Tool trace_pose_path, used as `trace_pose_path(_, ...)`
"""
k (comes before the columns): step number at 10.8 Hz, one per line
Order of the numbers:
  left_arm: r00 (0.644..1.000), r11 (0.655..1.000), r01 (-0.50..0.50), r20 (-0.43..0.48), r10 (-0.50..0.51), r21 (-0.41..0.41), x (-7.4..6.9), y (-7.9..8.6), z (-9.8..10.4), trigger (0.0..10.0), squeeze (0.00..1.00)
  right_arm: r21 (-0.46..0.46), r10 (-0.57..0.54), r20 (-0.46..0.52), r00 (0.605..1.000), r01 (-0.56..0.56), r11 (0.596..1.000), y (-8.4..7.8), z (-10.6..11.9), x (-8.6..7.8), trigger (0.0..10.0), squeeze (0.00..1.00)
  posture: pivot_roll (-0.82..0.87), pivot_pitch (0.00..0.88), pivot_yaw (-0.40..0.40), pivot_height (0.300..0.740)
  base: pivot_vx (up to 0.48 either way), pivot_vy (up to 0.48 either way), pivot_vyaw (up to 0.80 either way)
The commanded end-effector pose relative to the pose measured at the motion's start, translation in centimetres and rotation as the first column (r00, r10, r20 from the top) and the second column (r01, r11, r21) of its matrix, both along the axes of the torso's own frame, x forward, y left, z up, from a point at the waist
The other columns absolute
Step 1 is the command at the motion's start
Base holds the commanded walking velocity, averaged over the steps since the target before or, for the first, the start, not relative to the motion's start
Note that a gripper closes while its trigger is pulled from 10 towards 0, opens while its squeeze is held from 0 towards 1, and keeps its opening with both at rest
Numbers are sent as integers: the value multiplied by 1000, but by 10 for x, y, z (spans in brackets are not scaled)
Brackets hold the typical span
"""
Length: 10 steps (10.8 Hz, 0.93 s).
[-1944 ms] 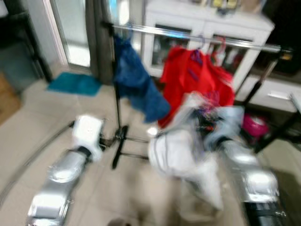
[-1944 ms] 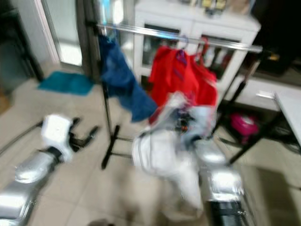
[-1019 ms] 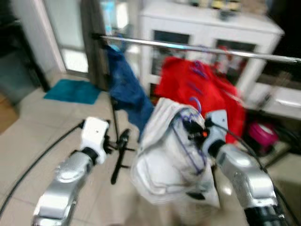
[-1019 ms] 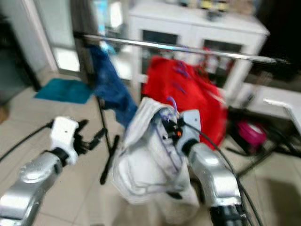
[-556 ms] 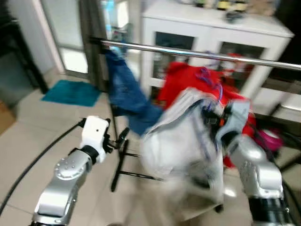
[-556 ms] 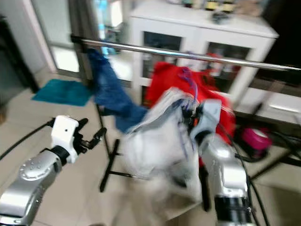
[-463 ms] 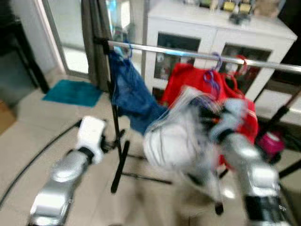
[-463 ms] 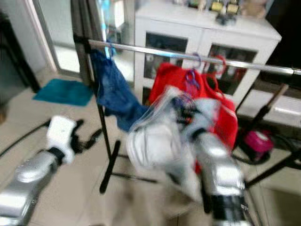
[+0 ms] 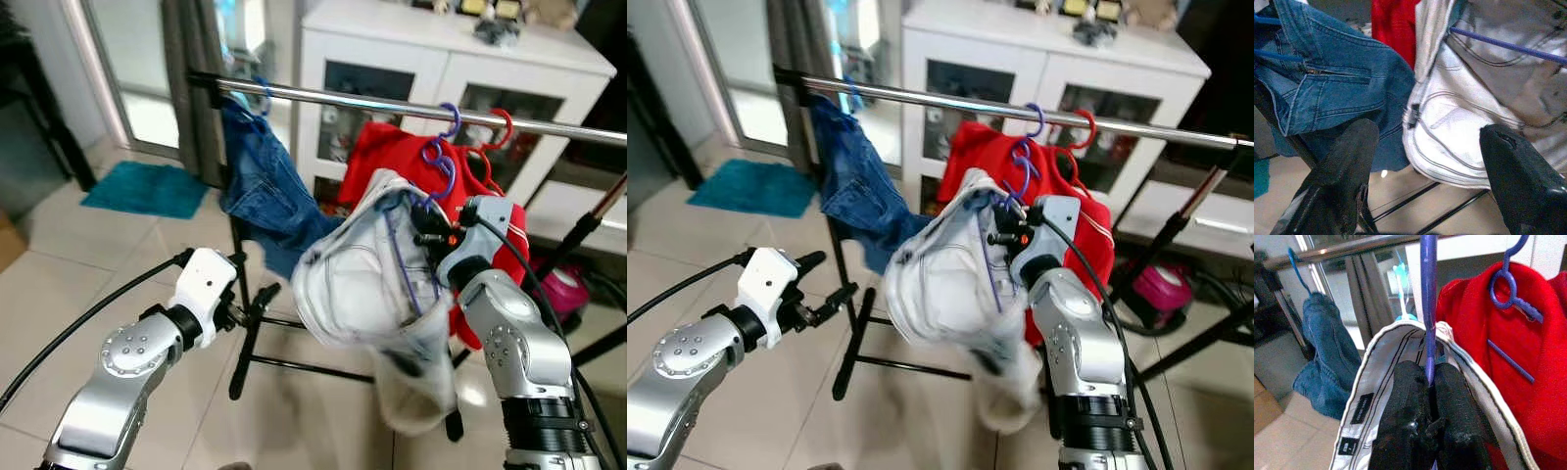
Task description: Hang hanger
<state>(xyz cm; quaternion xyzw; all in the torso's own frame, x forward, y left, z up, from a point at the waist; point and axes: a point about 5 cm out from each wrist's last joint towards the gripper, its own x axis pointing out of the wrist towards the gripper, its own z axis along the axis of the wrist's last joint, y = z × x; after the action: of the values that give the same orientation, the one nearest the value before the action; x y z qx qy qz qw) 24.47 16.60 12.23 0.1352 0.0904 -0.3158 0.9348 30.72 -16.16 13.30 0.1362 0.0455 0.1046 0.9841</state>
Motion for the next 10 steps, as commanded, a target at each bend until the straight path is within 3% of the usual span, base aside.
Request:
trace_pose_path(1, 1000, 1000, 28, 12, -28, -1, -1, -2, 3, 10000, 0, 35, -58, 72, 996, 56, 998, -8, 15, 7, 10000, 0, 16, 0, -60, 740, 0, 0, 0)
trace_pose_path(3, 999, 1000, 28, 15, -28, 6, 0, 0, 3, 10000, 0, 102, -209, 60, 976, 202, 974, -23, 16, 14, 10000, 0, 22, 0, -65, 740, 0, 0, 0)
trace_pose_path(6, 1000, 1000, 26, 10, -26, 7, -1, 1, 1, 10000, 0, 154, -399, 14, 917, 392, 907, -51, 9, 15, 10000, 0, 26, 0, -72, 740, 0, 0, 0)
trace_pose_path(10, 999, 999, 36, -3, -36, -1, 0, 1, -2, 10000, 0, 120, -557, 17, 831, 551, 826, -94, 5, 8, 10000, 0, 18, 0, -60, 740, 0, 0, 0)
